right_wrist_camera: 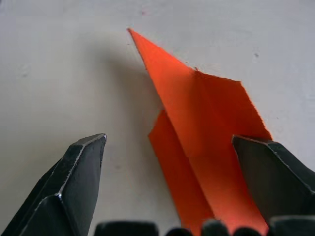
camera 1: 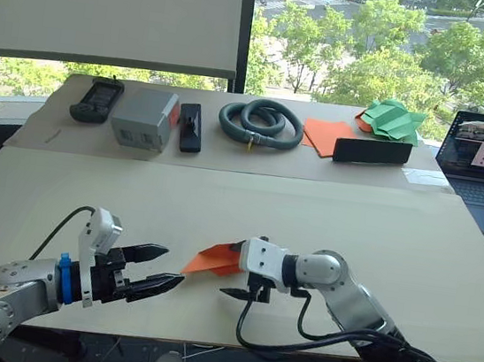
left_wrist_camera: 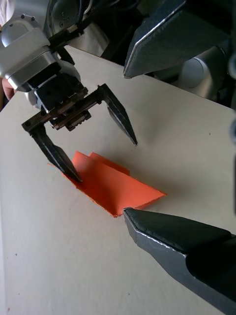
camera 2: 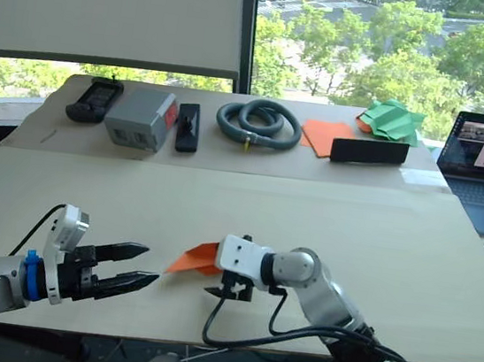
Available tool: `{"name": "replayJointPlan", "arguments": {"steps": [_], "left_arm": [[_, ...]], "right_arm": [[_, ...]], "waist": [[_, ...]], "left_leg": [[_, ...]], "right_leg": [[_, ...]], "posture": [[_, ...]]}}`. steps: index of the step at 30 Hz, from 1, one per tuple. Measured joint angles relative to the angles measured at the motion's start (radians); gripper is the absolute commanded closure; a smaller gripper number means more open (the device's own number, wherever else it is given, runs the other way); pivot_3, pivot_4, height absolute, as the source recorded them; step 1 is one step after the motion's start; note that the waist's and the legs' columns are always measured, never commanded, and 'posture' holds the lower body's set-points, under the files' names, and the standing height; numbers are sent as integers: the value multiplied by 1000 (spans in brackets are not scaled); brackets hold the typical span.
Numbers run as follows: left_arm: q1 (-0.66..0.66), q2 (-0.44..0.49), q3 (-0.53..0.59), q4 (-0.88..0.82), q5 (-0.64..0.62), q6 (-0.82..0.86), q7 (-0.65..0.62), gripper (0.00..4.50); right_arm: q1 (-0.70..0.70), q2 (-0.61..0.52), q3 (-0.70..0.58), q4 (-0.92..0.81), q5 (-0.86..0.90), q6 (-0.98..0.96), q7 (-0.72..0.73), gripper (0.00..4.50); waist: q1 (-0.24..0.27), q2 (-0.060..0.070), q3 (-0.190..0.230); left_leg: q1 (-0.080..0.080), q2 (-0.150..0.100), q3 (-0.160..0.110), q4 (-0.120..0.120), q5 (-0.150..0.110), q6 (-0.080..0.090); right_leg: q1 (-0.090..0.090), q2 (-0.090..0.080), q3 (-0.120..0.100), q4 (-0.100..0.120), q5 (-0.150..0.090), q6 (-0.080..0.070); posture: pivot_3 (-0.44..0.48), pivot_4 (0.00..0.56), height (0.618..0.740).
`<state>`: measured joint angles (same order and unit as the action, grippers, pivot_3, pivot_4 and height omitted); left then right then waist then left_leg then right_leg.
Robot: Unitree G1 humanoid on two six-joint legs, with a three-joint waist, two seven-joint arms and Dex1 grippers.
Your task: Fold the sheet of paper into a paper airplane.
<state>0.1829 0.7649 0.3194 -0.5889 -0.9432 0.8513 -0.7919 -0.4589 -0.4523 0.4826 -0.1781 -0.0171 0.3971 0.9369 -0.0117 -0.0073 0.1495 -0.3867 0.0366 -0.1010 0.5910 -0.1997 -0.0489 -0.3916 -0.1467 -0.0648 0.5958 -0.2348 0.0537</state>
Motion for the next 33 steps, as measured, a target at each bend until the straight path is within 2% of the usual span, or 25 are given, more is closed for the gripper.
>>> {"name": "replayJointPlan", "arguments": {"steps": [5,9,19,24,29,33], "left_arm": [[10,-3,-24,-9,11,-6,1,22],[9,-5,-28,-9,16,-13,2,22],[5,-5,-33,-9,19,-24,1,22],[4,-5,-44,-9,34,-28,2,22],[-1,-6,-50,-9,35,-34,4,0],[-1,-8,-50,-9,34,-36,9,0]], "right_arm": [[-90,96,-106,52,119,285,-18,0],[-115,118,-118,56,159,406,-36,0],[-117,71,-115,34,162,407,-38,0],[-154,2,-62,44,107,292,-19,0],[-153,-7,-10,86,61,203,-8,1532],[-153,-16,20,133,16,137,-4,2944]], "waist": [[0,1,0],[5,2,0],[0,3,0],[0,3,0],[-1,3,-1],[0,3,-1]], "left_leg": [[1,0,0,0,0,0],[0,0,0,0,0,0],[0,0,0,0,0,0],[0,0,0,0,0,0],[0,0,0,0,1,2],[0,0,0,0,2,4]], "right_leg": [[1,1,0,1,0,0],[2,1,0,1,0,0],[1,1,0,1,0,0],[1,1,0,1,0,0],[1,1,0,1,0,0],[2,1,0,1,1,1]], "posture": [[0,150,704],[0,150,704],[0,150,704],[0,150,704],[0,150,704],[0,150,704]]}}
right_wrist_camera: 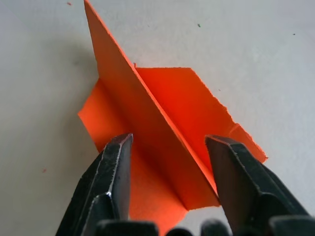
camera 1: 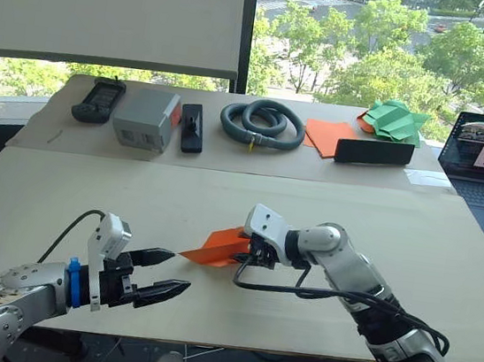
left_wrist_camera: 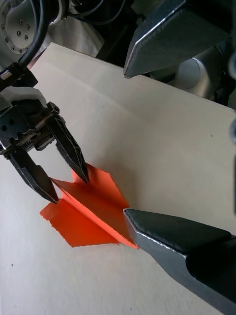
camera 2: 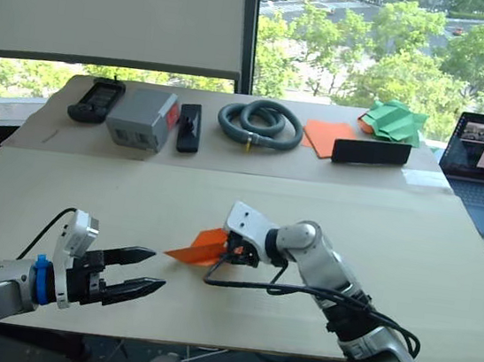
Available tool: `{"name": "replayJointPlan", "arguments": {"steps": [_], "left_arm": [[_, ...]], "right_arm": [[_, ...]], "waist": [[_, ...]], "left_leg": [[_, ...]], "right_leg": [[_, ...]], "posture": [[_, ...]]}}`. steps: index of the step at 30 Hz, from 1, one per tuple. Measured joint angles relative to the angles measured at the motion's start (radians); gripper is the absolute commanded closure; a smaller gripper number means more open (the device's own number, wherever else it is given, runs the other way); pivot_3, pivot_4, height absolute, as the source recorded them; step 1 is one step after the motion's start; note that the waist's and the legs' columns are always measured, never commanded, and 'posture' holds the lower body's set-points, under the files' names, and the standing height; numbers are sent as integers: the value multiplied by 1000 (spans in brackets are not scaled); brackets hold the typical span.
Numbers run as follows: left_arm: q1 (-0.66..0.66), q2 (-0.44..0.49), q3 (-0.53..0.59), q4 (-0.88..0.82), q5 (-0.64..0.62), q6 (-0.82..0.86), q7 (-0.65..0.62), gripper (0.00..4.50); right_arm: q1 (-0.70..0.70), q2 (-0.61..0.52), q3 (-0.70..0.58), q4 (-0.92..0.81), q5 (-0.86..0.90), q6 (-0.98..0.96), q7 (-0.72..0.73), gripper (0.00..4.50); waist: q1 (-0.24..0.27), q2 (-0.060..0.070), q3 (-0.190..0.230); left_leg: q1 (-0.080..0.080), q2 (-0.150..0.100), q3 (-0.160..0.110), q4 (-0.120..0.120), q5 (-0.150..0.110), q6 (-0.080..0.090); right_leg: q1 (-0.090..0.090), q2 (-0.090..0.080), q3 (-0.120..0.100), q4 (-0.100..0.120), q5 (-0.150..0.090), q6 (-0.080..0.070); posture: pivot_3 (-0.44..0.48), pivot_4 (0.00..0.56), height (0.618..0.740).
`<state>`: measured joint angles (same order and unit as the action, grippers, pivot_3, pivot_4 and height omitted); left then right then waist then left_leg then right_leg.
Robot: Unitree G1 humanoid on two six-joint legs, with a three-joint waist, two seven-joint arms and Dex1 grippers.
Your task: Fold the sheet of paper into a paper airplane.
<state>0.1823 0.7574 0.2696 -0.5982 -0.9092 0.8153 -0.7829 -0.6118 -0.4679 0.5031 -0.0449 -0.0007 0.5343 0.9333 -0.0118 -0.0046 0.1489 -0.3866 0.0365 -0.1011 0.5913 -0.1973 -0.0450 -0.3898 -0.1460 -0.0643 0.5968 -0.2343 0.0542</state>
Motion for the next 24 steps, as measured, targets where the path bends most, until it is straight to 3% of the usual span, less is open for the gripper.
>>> {"name": "replayJointPlan", "arguments": {"steps": [4,5,15,19,24], "left_arm": [[4,-5,0,-7,0,0,8,0],[5,-5,-1,-10,0,0,8,0],[-24,-20,-4,-16,-14,-1,28,0],[-104,-62,-19,-16,-27,-5,72,0],[-207,-127,-60,-18,-35,-7,138,0]], "right_arm": [[0,0,11,36,-32,-40,4,4353],[0,0,15,38,-37,-44,6,4476],[12,-2,-13,-9,-38,-17,23,4476],[41,24,-174,-87,34,162,-58,4476],[40,51,-473,-87,45,417,-311,4476]], "waist": [[-1,0,0],[-1,0,0],[2,0,0],[10,0,0],[27,0,0]], "left_leg": [[0,0,0,0,0,0],[0,0,0,0,0,0],[0,0,0,0,0,-1],[-1,0,0,0,3,-3],[-3,-1,0,2,4,-4]], "right_leg": [[0,0,0,0,0,0],[0,0,0,0,0,0],[1,0,0,0,0,1],[2,0,0,1,1,2],[2,0,1,0,4,3]], "posture": [[0,150,704],[0,150,704],[0,150,704],[0,150,704],[0,150,704]]}}
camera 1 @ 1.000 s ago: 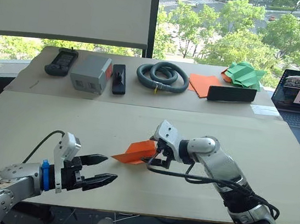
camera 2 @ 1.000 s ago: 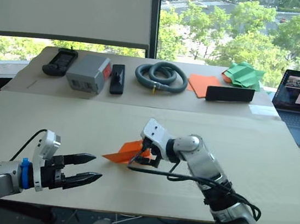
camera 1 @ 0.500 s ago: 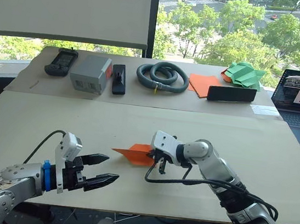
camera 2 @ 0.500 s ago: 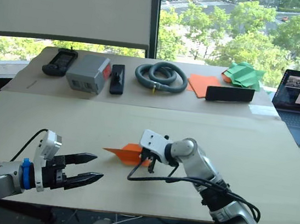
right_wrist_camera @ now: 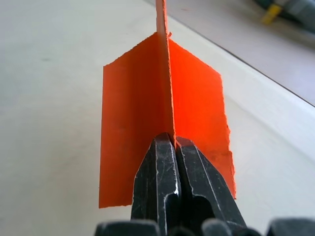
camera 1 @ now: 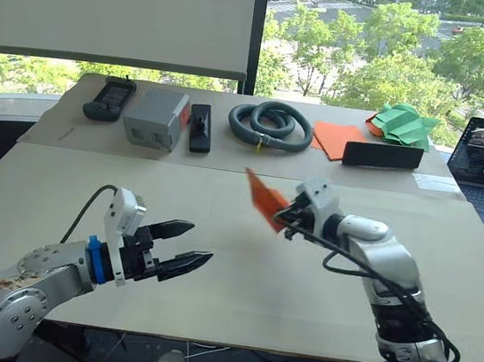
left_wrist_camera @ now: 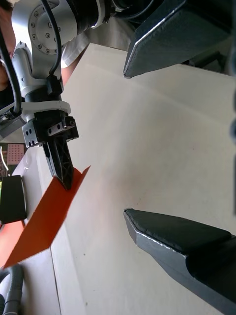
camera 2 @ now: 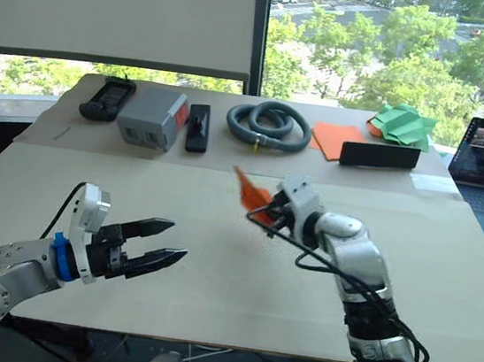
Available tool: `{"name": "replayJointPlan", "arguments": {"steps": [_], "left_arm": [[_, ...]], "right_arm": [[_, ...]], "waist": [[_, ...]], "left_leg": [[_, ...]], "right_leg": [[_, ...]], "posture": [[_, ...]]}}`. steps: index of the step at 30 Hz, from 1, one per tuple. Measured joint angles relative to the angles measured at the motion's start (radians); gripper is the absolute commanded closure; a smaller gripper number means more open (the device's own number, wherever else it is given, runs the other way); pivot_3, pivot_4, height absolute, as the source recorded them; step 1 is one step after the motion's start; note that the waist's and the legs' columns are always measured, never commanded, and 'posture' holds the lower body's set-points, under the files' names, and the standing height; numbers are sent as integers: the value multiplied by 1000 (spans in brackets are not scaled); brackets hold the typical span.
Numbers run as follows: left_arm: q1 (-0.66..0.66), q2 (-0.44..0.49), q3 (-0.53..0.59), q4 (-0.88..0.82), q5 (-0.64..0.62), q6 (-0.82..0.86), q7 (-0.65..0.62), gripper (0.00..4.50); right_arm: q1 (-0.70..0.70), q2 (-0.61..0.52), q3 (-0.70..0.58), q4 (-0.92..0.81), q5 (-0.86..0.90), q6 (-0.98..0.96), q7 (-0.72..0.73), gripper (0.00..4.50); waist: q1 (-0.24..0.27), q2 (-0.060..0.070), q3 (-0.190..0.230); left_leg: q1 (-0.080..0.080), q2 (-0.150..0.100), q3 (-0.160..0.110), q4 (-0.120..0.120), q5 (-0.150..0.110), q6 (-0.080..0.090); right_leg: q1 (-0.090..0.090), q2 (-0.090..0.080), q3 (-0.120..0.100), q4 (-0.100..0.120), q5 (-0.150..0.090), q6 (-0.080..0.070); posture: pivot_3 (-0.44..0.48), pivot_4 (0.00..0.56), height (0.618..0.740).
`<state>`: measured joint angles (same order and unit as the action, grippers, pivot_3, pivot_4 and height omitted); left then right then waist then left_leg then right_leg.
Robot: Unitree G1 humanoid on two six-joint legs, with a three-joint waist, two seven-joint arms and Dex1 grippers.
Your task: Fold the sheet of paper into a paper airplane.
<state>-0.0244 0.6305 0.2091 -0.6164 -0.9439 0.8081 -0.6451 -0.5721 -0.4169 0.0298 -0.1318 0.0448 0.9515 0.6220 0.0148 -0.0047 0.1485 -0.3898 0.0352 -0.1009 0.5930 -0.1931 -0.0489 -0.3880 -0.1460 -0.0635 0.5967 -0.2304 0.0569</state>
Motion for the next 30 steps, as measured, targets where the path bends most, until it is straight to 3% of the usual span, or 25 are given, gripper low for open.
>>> {"name": "replayJointPlan", "arguments": {"steps": [6,9,13,19,25,30], "left_arm": [[-154,-29,-153,4,93,-31,12,0],[-215,-27,-200,22,125,-41,-12,0],[-255,30,-275,54,230,-81,-80,0],[-290,9,-308,112,257,-100,-127,0],[-289,7,-309,115,274,-108,-145,0],[-284,7,-309,115,276,-108,-152,0]], "right_arm": [[1,-38,-205,107,-35,107,-227,4476],[11,-71,-210,160,-33,98,-240,4476],[18,-97,-200,256,-29,49,-237,4476],[-75,-145,-184,448,-21,-34,-203,4476],[-108,-162,-159,529,-20,-67,-176,4476],[-117,-153,-165,558,-16,-68,-201,2864]], "waist": [[-2,1,-1],[-13,1,-1],[-30,3,-1],[-30,2,0],[-29,2,0],[-29,2,0]], "left_leg": [[-2,-1,1,0,8,11],[-3,-1,1,-1,14,21],[-2,-1,2,-2,14,21],[-3,-1,3,-1,14,21],[-4,-2,3,-2,15,22],[-4,-3,4,-2,15,22]], "right_leg": [[2,0,2,0,2,-1],[2,0,3,1,2,0],[2,0,4,1,2,-1],[2,0,5,0,3,0],[3,1,6,0,3,1],[2,1,9,0,3,1]], "posture": [[0,150,704],[0,150,704],[0,150,704],[0,150,704],[0,150,704],[0,150,704]]}}
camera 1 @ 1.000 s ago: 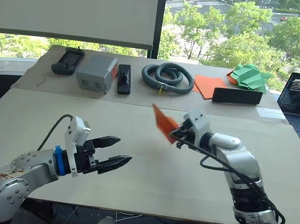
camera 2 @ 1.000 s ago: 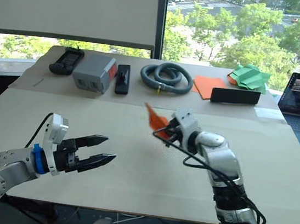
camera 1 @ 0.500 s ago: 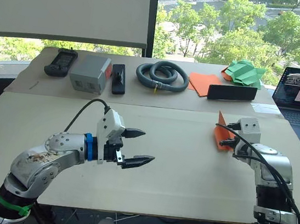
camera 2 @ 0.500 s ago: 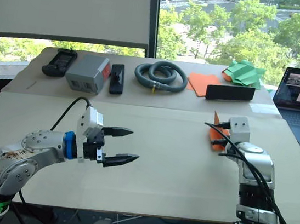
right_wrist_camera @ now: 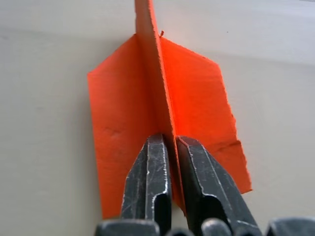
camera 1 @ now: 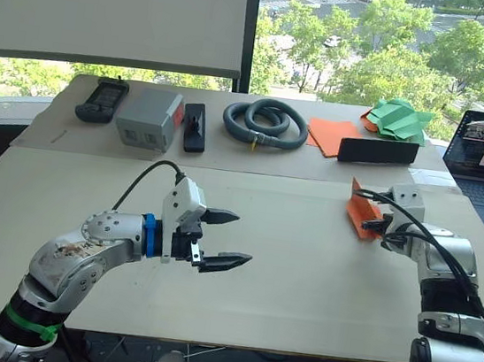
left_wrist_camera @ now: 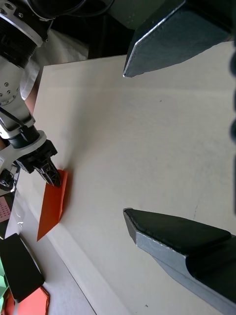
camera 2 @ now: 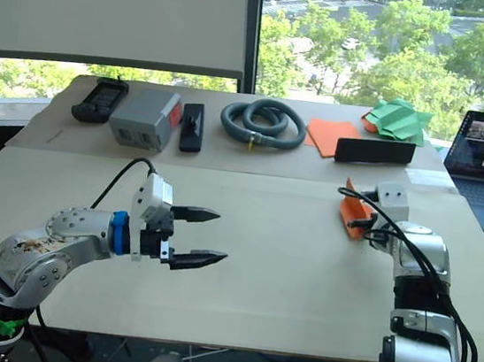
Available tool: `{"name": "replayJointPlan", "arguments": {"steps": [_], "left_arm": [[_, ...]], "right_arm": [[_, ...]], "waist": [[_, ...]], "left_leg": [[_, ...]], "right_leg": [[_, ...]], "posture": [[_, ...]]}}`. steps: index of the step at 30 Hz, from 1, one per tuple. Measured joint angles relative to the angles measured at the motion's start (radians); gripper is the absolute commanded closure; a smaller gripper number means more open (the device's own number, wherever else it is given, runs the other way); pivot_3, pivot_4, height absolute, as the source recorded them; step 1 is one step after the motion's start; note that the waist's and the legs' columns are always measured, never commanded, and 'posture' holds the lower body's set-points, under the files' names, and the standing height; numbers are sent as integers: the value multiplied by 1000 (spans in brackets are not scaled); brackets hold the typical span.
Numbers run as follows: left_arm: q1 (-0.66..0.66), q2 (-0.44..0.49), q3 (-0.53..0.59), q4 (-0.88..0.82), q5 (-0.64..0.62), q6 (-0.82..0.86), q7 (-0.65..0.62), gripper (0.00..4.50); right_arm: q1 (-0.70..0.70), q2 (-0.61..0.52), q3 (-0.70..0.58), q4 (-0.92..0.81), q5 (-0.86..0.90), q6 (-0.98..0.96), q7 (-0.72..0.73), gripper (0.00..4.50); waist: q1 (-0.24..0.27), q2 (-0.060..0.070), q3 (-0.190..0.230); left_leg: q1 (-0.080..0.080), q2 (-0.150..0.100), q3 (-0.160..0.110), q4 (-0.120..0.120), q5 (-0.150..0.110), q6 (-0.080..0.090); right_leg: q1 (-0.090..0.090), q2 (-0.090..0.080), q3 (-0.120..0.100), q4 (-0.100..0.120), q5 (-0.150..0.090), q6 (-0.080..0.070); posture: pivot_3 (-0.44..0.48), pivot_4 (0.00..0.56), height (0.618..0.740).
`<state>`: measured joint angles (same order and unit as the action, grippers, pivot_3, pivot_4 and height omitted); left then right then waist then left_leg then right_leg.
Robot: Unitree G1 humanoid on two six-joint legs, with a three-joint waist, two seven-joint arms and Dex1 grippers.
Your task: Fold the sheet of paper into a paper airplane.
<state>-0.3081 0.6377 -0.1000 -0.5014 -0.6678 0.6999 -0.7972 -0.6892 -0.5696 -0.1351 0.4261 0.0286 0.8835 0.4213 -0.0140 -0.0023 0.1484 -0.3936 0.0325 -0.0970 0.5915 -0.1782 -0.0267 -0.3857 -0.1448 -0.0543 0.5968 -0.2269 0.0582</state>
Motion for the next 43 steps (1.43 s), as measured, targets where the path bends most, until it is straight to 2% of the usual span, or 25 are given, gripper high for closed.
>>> {"name": "replayJointPlan", "arguments": {"steps": [4,8,11,14,19,22,30,43], "left_arm": [[2,3,0,0,1,0,-1,0],[3,15,3,0,5,0,-3,0],[15,34,21,0,9,-1,-3,0],[57,51,67,2,10,-3,0,0],[133,48,153,2,10,-12,30,0],[207,36,220,6,6,-21,57,0],[300,23,249,53,44,-86,59,0],[307,12,249,68,65,-116,58,0]], "right_arm": [[0,9,-23,-21,34,3,-20,1451],[2,10,-61,-154,74,45,-30,83],[23,13,-99,-328,126,110,-29,35],[104,24,-113,-534,191,143,-5,35],[302,90,-108,-896,333,62,93,35],[450,106,-34,-1040,350,-7,107,35],[621,137,175,-1025,235,-247,81,35],[629,138,208,-966,189,-343,76,35]], "waist": [[0,0,0],[0,0,0],[0,1,0],[0,1,0],[0,1,0],[1,0,0],[3,0,0],[3,0,0]], "left_leg": [[0,0,1,0,0,0],[0,1,1,0,0,0],[0,2,0,0,0,0],[1,2,0,-1,0,0],[0,3,0,-1,-1,-2],[4,4,0,-1,-6,-10],[2,4,1,-1,-7,-11],[2,4,1,-1,-7,-11]], "right_leg": [[0,2,3,0,0,0],[0,12,16,0,0,1],[0,14,17,0,0,0],[0,14,17,0,0,0],[-1,14,17,-2,0,-1],[-2,14,17,-3,-1,-1],[-4,14,17,-4,-1,-2],[-4,14,17,-3,-1,-2]], "posture": [[0,150,704],[0,150,704],[0,150,704],[0,150,704],[0,150,704],[0,150,704],[0,150,704],[0,150,704]]}}
